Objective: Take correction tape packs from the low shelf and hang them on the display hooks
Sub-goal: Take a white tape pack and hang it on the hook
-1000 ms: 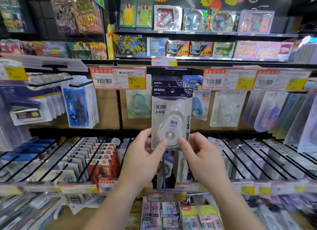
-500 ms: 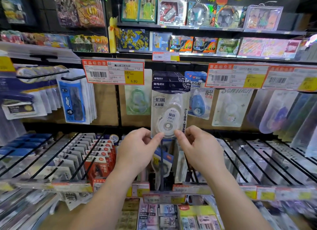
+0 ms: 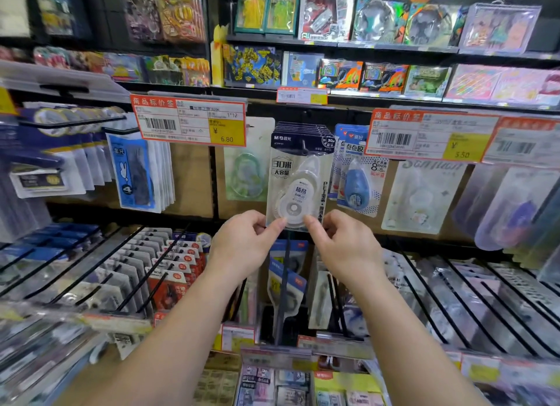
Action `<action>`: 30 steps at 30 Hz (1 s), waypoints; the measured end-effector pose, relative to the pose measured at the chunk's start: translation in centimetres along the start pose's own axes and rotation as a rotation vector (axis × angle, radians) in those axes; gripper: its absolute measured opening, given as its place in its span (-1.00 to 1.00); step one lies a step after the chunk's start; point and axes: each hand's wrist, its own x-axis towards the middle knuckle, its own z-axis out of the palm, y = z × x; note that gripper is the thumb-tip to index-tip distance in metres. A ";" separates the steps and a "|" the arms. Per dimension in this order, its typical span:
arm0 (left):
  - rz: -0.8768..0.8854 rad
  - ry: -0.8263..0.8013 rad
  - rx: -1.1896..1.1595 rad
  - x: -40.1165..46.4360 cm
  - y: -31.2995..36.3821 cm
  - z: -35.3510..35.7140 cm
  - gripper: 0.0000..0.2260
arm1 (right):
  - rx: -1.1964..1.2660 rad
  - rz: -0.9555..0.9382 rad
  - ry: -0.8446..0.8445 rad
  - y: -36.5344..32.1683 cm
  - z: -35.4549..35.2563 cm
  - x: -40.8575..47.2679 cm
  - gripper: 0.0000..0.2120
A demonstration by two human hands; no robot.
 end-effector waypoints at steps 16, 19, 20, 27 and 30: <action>-0.034 0.031 0.229 -1.7 -0.3 0.6 -0.46 | -0.053 -0.009 -0.204 1.8 -0.8 0.3 -0.57; -0.053 -0.015 0.421 -3.6 0.3 0.0 -0.45 | -0.179 -0.063 -0.254 1.7 -1.2 -1.1 -0.49; -0.051 -0.038 0.469 -4.3 0.5 -0.2 -0.44 | -0.229 -0.078 -0.282 1.6 -1.5 -1.7 -0.45; -0.031 -0.131 0.557 -10.0 2.0 -1.8 -0.44 | -0.273 -0.090 -0.366 0.5 -3.3 -7.0 -0.36; -0.024 -0.124 0.539 -13.2 1.9 -2.5 -0.45 | -0.285 -0.096 -0.378 0.0 -4.2 -10.0 -0.39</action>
